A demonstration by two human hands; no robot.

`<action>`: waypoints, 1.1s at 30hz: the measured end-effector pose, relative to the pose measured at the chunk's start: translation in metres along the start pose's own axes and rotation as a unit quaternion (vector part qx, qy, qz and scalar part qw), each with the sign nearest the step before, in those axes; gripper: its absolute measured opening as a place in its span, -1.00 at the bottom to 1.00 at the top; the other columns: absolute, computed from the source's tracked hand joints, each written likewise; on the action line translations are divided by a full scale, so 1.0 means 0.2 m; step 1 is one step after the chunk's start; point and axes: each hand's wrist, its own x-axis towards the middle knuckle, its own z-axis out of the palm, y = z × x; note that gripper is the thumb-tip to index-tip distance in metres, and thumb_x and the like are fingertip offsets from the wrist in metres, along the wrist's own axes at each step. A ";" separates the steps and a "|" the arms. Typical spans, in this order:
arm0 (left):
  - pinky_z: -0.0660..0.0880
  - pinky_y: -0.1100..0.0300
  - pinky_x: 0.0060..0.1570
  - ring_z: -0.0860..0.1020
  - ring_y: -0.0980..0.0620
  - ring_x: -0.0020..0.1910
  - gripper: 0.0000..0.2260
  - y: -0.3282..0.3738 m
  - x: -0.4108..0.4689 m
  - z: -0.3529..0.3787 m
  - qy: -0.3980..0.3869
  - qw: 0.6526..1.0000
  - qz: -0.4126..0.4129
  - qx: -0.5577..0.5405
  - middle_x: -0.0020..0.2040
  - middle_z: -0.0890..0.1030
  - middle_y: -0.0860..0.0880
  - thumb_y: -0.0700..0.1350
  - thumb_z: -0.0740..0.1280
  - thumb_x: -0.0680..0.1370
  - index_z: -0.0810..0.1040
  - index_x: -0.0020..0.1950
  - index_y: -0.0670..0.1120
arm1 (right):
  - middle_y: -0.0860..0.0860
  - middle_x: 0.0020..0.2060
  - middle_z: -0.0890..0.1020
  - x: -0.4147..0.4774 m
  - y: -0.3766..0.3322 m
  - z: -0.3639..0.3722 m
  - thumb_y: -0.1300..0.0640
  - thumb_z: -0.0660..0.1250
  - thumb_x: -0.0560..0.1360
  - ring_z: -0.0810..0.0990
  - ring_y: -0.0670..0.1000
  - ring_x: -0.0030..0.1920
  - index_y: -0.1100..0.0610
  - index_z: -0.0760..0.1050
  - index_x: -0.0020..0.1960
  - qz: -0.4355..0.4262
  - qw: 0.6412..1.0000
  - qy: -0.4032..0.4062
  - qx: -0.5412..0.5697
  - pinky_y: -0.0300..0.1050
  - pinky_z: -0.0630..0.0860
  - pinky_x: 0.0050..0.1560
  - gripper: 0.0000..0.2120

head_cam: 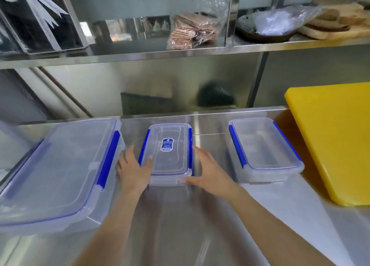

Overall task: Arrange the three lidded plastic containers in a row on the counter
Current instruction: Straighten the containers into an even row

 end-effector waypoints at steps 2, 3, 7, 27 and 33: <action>0.30 -0.15 0.37 0.27 -0.15 0.43 -0.41 -0.07 0.01 0.00 -0.078 0.995 -0.004 -0.057 0.48 0.25 -0.11 0.16 0.23 0.50 0.13 0.47 0.06 | -0.08 0.45 0.21 0.04 -0.02 0.08 -0.07 0.54 0.24 0.35 -0.06 0.37 -0.12 0.02 0.49 -0.003 1.000 -0.022 0.013 -0.09 0.35 0.33 -0.01; 0.37 -0.12 0.33 0.36 -0.13 0.38 -0.44 -0.09 0.01 0.00 -0.107 0.989 -0.006 -0.102 0.42 0.34 -0.09 0.18 0.22 0.50 0.17 0.45 0.09 | -0.08 0.44 0.21 0.06 -0.03 0.11 -0.04 0.55 0.23 0.37 -0.04 0.35 -0.11 0.01 0.50 0.000 1.000 -0.020 0.016 -0.06 0.39 0.33 0.01; 0.45 -0.11 0.27 0.46 -0.04 0.29 -0.41 -0.10 -0.04 0.07 -0.122 0.977 -0.022 -0.174 0.35 0.45 0.00 0.28 0.17 0.44 0.18 0.43 0.13 | -0.09 0.42 0.21 0.11 -0.03 0.10 0.02 0.56 0.24 0.36 -0.09 0.31 -0.12 0.02 0.50 -0.002 0.999 -0.029 0.018 -0.07 0.37 0.35 0.02; 0.39 0.21 0.08 0.45 0.12 0.09 -0.66 -0.05 -0.12 -0.45 0.009 0.991 0.095 -0.089 0.19 0.51 0.07 0.02 0.25 0.54 0.43 0.28 -0.04 | -0.02 0.42 0.31 0.05 -0.46 0.27 -0.13 0.36 0.42 0.32 0.01 0.39 0.05 0.22 0.43 -0.081 0.986 0.107 -0.100 -0.09 0.33 0.37 -0.33; 0.33 -0.13 0.28 0.47 -0.25 0.19 -0.67 -0.33 0.06 -0.84 0.189 0.981 0.044 -0.026 0.20 0.56 -0.21 0.00 0.23 0.53 0.48 0.21 -0.15 | -0.04 0.33 0.42 -0.06 -0.73 0.59 -0.04 0.37 0.46 0.47 -0.09 0.20 0.07 0.27 0.42 -0.029 0.997 -0.018 0.069 -0.21 0.43 0.23 -0.40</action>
